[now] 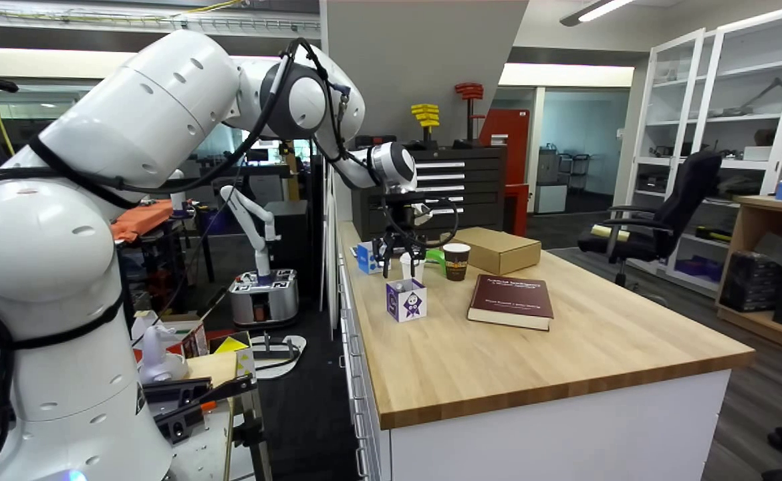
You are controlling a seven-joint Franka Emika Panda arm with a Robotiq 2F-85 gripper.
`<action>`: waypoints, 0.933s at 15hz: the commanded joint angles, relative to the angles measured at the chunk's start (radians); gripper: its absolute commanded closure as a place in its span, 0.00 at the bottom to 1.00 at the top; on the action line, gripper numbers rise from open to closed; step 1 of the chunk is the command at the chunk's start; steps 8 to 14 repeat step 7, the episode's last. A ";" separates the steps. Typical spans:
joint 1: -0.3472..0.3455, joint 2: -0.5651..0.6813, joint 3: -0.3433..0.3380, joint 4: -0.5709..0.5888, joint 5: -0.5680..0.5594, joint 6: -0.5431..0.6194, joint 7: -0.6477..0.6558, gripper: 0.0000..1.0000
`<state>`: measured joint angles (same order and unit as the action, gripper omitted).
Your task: Put the black marker inside the white and purple box
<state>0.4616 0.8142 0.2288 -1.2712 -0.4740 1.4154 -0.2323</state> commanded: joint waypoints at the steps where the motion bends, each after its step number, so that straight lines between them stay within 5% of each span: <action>1: -0.049 -0.061 0.010 -0.030 0.038 0.036 -0.009 0.02; 14: -0.034 -0.023 -0.017 0.018 0.047 0.012 -0.005 0.00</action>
